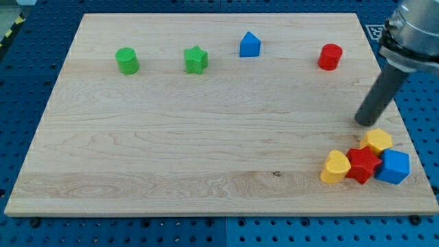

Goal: Move the red circle to the top of the red star

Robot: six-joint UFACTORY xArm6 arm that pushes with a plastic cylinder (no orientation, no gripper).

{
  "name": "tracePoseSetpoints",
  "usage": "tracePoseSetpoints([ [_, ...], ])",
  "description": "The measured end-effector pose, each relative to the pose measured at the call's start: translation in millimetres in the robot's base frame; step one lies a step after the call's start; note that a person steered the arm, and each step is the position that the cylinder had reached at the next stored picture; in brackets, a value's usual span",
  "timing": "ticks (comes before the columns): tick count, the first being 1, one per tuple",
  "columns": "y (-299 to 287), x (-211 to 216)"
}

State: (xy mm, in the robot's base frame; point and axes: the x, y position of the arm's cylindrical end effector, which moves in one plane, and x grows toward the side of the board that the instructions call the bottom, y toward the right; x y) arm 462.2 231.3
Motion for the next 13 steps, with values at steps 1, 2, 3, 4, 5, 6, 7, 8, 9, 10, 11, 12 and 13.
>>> tracePoseSetpoints([
  [1, 10.5, -76.1],
  [2, 27.0, -147.8],
  [3, 11.5, -197.1],
  [4, -30.2, -165.4],
  [5, -33.0, -102.0],
  [6, -26.6, -31.8],
  [7, -34.0, -39.9],
  [8, -9.2, -78.1],
  [9, 47.0, -57.2],
  [10, 37.0, -11.8],
  [11, -4.3, 20.6],
  [12, -9.0, -12.3],
  [13, -1.4, -78.5],
])
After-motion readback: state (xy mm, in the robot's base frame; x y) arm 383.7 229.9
